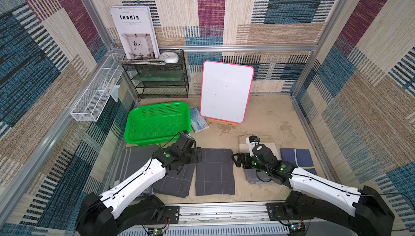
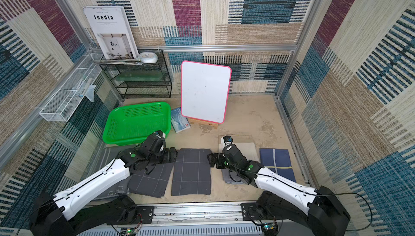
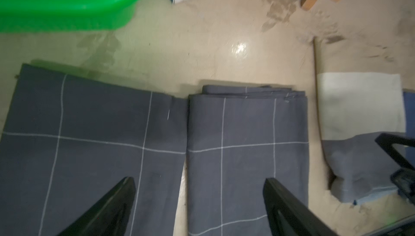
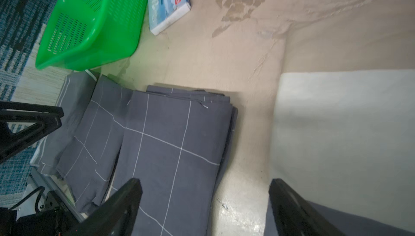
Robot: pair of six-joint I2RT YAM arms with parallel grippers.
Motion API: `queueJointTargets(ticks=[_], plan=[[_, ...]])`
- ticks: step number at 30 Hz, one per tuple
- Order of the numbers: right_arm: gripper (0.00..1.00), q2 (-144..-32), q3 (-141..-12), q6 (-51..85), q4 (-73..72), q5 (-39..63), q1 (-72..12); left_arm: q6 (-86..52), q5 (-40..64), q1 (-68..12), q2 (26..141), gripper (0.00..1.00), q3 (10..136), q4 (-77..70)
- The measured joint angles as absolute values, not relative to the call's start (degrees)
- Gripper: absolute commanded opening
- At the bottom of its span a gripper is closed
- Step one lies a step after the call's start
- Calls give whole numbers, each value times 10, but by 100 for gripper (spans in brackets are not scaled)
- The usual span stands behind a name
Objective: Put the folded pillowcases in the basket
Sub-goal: Move the basket to the center of the board.
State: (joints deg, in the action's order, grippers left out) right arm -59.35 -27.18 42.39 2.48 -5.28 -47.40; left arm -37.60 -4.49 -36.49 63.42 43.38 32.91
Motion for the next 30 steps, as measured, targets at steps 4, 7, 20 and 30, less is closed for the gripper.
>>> queueJointTargets(ticks=[4, 7, 20, 30], plan=[[86, -624, -271, 443, 26, -62, -495, -402, -41, -401, 638, 86, 404, 334], [83, -646, -272, 455, 26, -64, -507, -421, -34, -409, 650, 80, 389, 324], [73, -722, -286, 479, 12, -65, -532, -446, -12, -432, 719, 70, 372, 249], [61, -823, -340, 477, 10, -57, -536, -465, -1, -459, 770, 59, 374, 220]])
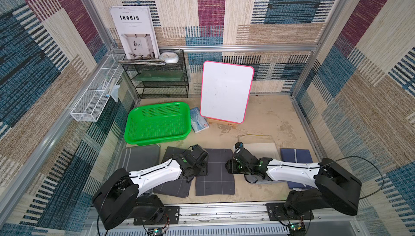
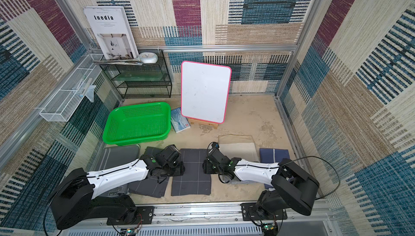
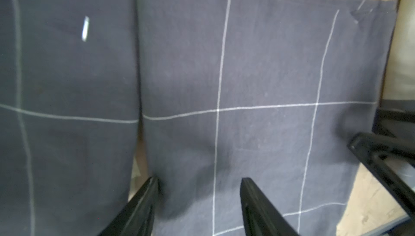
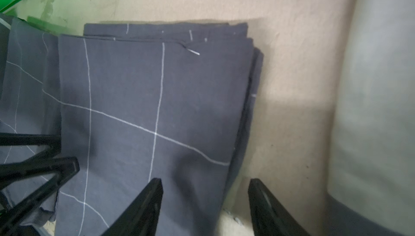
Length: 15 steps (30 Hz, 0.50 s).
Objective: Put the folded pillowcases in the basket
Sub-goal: Move the basket to the center of the board, then adjust the pillowcase at the center of the board.
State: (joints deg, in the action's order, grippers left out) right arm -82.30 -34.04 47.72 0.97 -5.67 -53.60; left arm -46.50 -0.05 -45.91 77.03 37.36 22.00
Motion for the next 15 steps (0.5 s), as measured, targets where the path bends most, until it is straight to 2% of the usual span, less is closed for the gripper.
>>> queueJointTargets(ticks=[3, 11, 15], plan=[[58, -850, -361, 470, 11, -53, -536, -474, -1, -470, 776, 55, 374, 214], [57, -920, -442, 436, 48, -83, -535, -509, -1, -518, 776, 55, 385, 210], [62, -962, -499, 410, 72, -104, -529, -523, -1, -533, 766, 62, 387, 209]])
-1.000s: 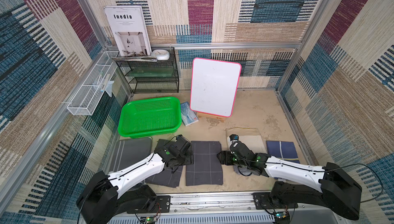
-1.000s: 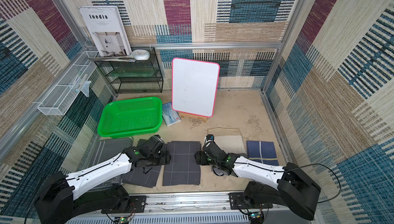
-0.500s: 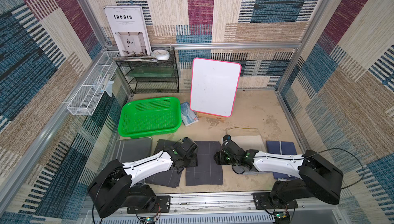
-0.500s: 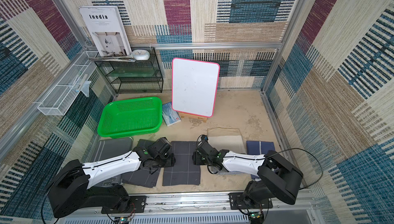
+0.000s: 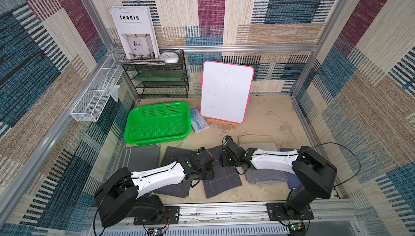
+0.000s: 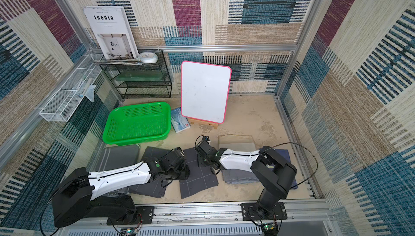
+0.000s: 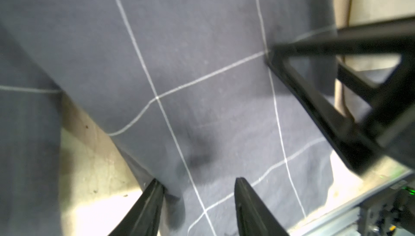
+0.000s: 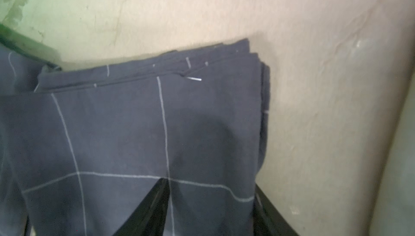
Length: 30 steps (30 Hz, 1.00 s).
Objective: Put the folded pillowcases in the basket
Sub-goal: Adjust the pillowcase at the center of the board, then pick up the pillowcase at the center of the board.
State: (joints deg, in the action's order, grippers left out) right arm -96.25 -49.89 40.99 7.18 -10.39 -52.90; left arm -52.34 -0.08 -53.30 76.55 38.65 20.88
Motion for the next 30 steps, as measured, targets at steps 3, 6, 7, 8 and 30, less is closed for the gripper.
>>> queueJointTargets(ticks=[3, 6, 7, 8, 30], plan=[[69, -981, -535, 392, 87, -120, -524, -525, -8, -535, 752, 70, 390, 213], [78, -964, -542, 381, 98, -135, -522, -517, -29, -529, 736, 76, 411, 236], [79, -952, -539, 380, 102, -139, -523, -510, -35, -524, 729, 78, 416, 240], [80, -933, -533, 380, 107, -145, -523, -501, -42, -514, 718, 80, 420, 245], [76, -609, -277, 701, 165, -147, -672, -218, -22, -406, 990, 85, 698, 313]])
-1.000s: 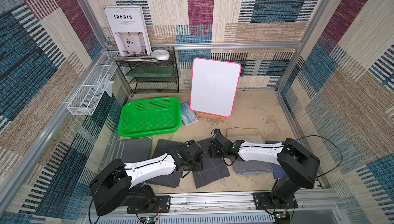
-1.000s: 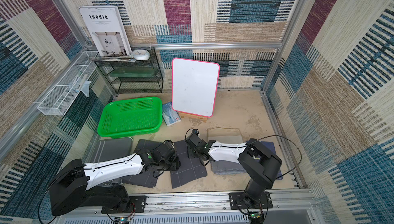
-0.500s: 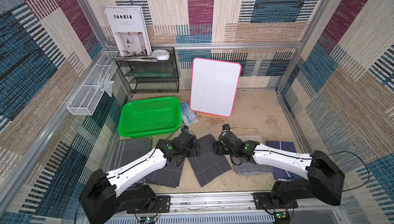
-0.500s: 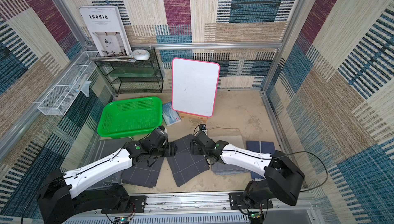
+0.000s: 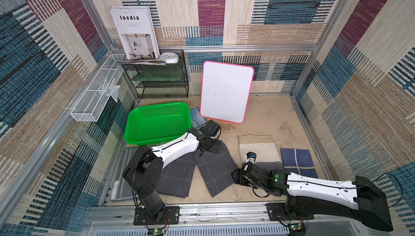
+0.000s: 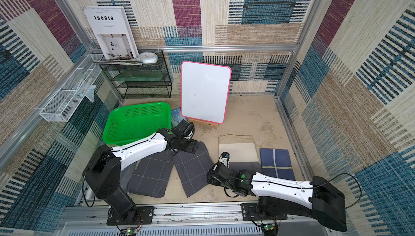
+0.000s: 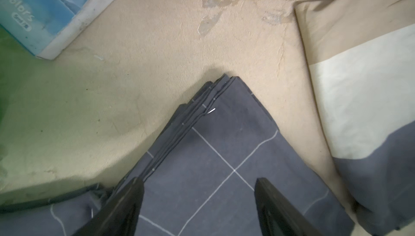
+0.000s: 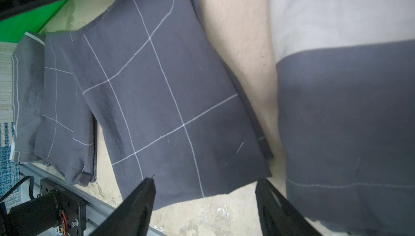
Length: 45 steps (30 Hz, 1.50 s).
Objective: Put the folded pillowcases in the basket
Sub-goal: Pick up the pillowcase at the center of the board.
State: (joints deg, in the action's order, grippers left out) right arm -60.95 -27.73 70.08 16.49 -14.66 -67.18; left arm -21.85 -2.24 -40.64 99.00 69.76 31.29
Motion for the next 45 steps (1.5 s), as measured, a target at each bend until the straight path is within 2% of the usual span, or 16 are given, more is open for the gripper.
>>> queueJointTargets(ticks=[11, 14, 26, 30, 34, 37, 40, 42, 45], plan=[[76, -685, -277, 775, 125, -129, -708, -178, -30, -390, 1081, 86, 727, 320], [76, -693, -267, 785, 106, -124, -708, -176, -25, -387, 1094, 84, 727, 319], [67, -785, -321, 789, 70, -163, -708, -188, 6, -381, 1091, 40, 705, 289], [53, -816, -348, 783, 83, -178, -707, -202, 14, -381, 1075, 22, 689, 284], [26, -823, -354, 781, 97, -193, -704, -221, 15, -382, 1058, 14, 681, 285], [14, -812, -355, 780, 108, -210, -703, -229, 16, -382, 1038, 8, 678, 289], [7, -801, -361, 774, 119, -227, -701, -236, 19, -382, 1010, 1, 678, 292], [1, -798, -373, 766, 130, -239, -700, -240, 18, -382, 985, 0, 678, 296], [0, -793, -394, 748, 147, -256, -699, -250, 14, -382, 951, 0, 677, 301]])
